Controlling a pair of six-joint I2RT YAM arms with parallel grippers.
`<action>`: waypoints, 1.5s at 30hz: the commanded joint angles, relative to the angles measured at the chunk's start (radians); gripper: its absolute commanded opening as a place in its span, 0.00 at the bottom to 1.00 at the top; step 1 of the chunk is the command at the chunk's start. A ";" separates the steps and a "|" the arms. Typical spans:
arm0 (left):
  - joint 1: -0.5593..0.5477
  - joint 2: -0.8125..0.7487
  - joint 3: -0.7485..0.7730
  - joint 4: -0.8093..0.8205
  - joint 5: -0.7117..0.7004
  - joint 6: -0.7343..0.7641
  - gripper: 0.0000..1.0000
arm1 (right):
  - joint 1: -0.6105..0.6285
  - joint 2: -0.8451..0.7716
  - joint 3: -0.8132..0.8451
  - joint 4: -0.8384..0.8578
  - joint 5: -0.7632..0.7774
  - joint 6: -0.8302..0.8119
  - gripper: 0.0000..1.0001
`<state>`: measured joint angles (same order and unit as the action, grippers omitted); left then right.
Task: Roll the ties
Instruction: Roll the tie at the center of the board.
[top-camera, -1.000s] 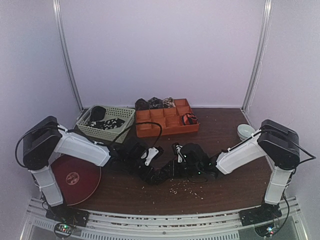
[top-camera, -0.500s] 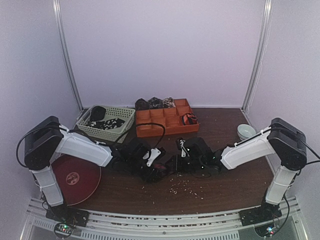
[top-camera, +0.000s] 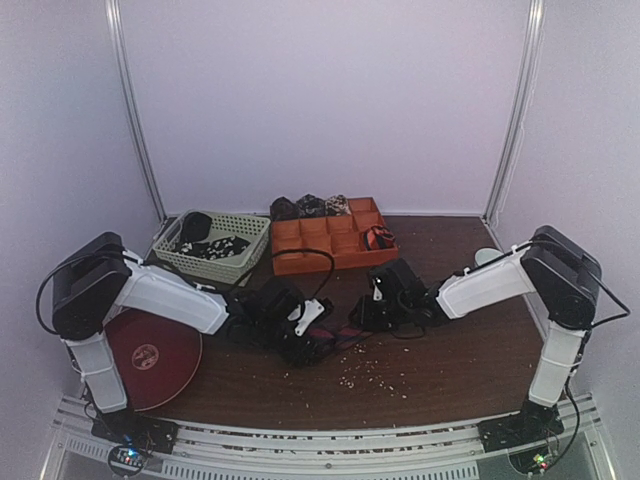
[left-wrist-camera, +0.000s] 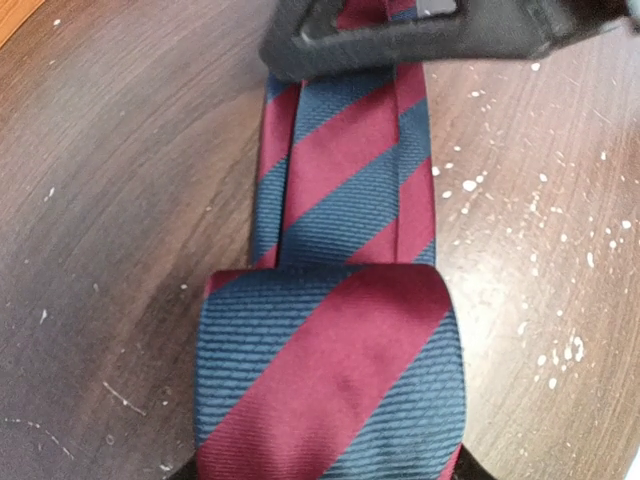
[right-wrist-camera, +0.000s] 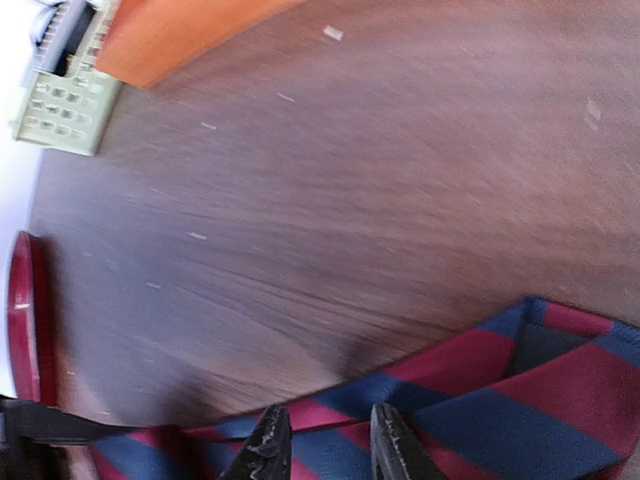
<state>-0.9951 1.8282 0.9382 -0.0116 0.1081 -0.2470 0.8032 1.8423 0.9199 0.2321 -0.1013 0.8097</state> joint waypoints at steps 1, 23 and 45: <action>-0.011 0.029 0.039 -0.019 0.044 0.043 0.48 | -0.017 -0.041 -0.081 -0.078 0.052 0.000 0.29; -0.076 0.091 0.104 -0.061 0.162 0.172 0.41 | 0.078 -0.280 -0.294 0.163 -0.075 0.106 0.36; -0.082 -0.113 -0.038 -0.009 -0.002 0.072 0.72 | 0.219 -0.177 -0.317 0.267 -0.071 0.199 0.30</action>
<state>-1.0760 1.8050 0.9562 -0.0544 0.1535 -0.1188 1.0046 1.6794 0.6155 0.5316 -0.2146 1.0172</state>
